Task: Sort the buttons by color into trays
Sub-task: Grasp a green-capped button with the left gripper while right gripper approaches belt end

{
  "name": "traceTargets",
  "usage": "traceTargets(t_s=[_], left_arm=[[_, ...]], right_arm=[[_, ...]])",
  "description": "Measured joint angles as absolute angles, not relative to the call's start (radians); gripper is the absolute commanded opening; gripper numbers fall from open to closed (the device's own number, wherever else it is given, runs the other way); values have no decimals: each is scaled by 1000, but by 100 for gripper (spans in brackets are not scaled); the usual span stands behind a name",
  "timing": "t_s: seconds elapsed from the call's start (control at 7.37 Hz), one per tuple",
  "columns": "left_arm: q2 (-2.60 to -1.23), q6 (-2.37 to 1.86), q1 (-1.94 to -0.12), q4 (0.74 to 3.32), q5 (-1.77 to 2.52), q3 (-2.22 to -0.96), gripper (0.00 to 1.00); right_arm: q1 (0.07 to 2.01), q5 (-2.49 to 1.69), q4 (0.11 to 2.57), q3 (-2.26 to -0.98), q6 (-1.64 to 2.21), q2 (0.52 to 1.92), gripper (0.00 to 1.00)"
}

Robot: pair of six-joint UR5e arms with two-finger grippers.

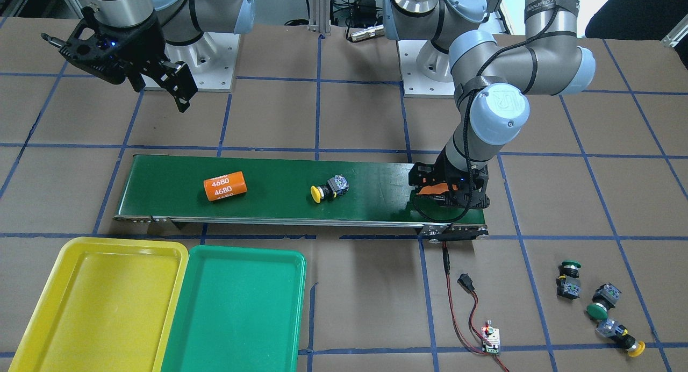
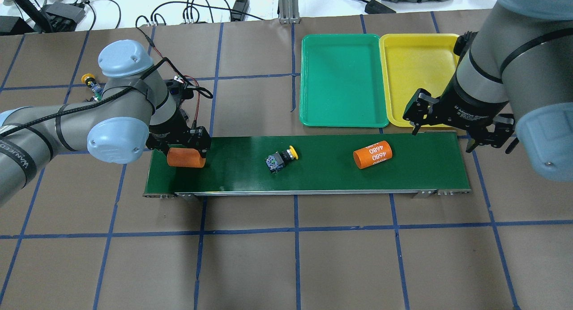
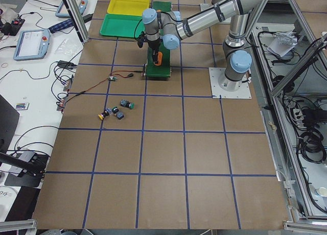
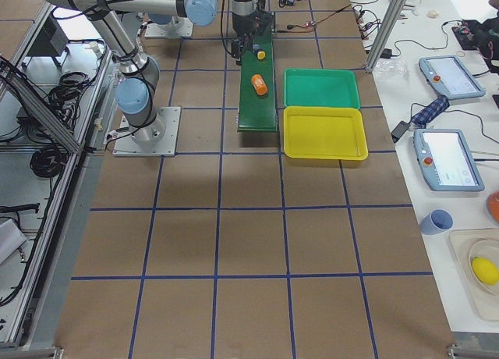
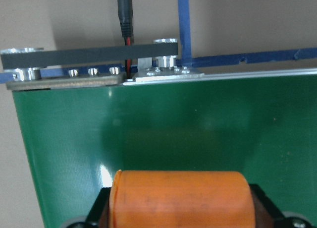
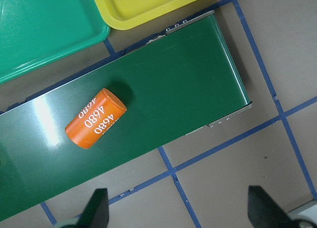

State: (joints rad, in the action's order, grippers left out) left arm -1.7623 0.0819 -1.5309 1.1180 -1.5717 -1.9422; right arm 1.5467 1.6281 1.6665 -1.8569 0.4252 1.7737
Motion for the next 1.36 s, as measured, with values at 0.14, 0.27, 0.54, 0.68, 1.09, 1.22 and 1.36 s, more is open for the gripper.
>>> traceTargets(t_s=[0.14, 0.27, 0.54, 0.68, 1.09, 1.22, 1.36], left_arm=[[-1763, 64, -1531, 1110, -1569, -1941, 100], [-1762, 58, -1531, 1107, -1567, -1942, 100], [-1752, 58, -1529, 1107, -1565, -1930, 100], [-1739, 58, -1525, 1131, -1565, -1888, 100], [-1796, 146, -1466, 1261, -1563, -1674, 100], [-1849, 252, -1403, 1263, -1562, -1628, 100], [-1909, 357, -1344, 1252, -1562, -1588, 100]], right_arm=[[1547, 1626, 1667, -1862, 426, 1773, 100], [1547, 1625, 1667, -1865, 426, 1773, 100], [1548, 1624, 1668, -1871, 425, 1768, 100], [1548, 1623, 1669, -1876, 424, 1765, 100], [1548, 1623, 1678, -1878, 425, 1750, 100], [1548, 1623, 1690, -1878, 425, 1748, 100], [1548, 1623, 1695, -1878, 423, 1748, 100]])
